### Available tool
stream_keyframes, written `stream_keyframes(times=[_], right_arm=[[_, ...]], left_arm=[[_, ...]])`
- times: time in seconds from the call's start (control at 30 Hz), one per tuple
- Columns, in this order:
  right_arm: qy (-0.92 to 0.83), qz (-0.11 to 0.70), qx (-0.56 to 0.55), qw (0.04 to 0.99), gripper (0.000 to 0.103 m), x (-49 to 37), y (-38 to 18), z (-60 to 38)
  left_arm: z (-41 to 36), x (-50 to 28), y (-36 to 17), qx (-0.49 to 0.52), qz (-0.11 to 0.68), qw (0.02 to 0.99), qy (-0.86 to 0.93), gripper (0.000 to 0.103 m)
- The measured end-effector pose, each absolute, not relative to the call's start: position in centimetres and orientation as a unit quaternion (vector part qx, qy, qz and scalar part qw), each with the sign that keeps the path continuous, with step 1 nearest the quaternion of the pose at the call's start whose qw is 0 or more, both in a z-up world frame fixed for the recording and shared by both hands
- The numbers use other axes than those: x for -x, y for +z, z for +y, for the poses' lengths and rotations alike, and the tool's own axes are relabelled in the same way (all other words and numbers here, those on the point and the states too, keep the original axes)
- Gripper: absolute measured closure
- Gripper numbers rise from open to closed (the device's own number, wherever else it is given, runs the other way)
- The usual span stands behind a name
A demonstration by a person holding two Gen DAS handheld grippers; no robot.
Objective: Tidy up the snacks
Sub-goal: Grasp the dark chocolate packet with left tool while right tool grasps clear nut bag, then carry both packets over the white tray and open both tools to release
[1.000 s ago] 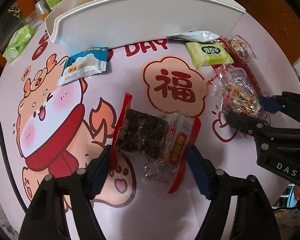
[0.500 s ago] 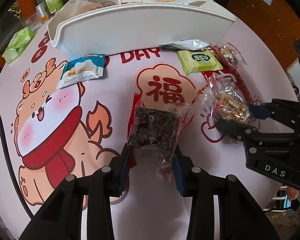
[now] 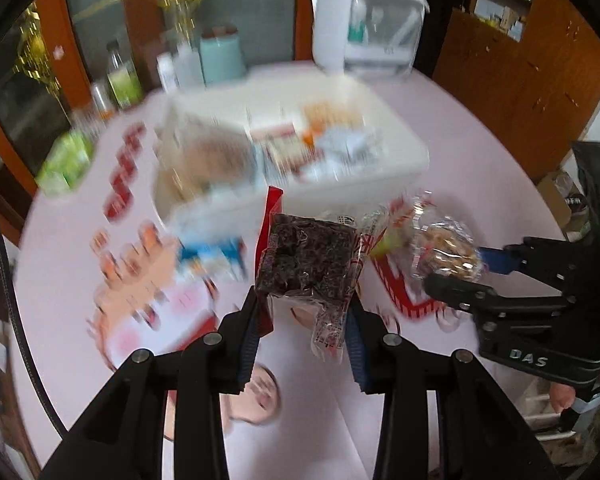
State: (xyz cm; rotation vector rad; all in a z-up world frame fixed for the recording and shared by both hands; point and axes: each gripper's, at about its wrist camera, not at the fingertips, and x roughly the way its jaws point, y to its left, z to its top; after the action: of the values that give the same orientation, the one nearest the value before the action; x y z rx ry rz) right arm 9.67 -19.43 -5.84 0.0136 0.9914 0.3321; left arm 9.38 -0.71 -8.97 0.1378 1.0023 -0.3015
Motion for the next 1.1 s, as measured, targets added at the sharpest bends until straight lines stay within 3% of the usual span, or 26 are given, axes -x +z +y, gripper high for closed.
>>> stream_keyframes(times=[0.13, 0.4, 0.77, 0.83, 0.93, 1.07, 1.1], right_arm=[[0.154, 0.432, 0.002, 0.889, 0.058, -12.5, -0.7, -19.5], [0.125, 0.401, 0.020, 0.907, 0.058, -19.5, 3.2, -18.2], [0.090, 0.468, 0.006, 0.879, 0.057, -30.7, -3.2, -16.6], [0.085, 0.483, 0.000, 0.871, 0.047, -32.0, -4.8, -16.6], [0.074, 0.494, 0.003, 0.866, 0.038, -33.2, -6.7, -16.7], [0.064, 0.509, -0.003, 0.858, 0.038, -33.6, -8.4, -17.3], [0.062, 0.512, -0.006, 0.857, 0.038, -33.7, -8.7, -17.5]], left_arm=[[-0.1, -11.9, -4.1, -0.078, 0.447, 0.881, -0.135, 0.066], [-0.8, -18.2, 2.6, -0.133, 0.395, 0.902, -0.111, 0.066], [-1.7, -29.5, 0.0, -0.144, 0.427, 0.888, -0.095, 0.066], [-1.6, -31.3, -1.4, -0.137, 0.439, 0.883, -0.093, 0.065], [-1.5, -33.4, -3.4, -0.134, 0.451, 0.878, -0.089, 0.057], [-1.5, -35.2, -6.1, -0.143, 0.463, 0.871, -0.084, 0.022], [-1.5, -35.4, -6.5, -0.144, 0.464, 0.870, -0.084, 0.021]])
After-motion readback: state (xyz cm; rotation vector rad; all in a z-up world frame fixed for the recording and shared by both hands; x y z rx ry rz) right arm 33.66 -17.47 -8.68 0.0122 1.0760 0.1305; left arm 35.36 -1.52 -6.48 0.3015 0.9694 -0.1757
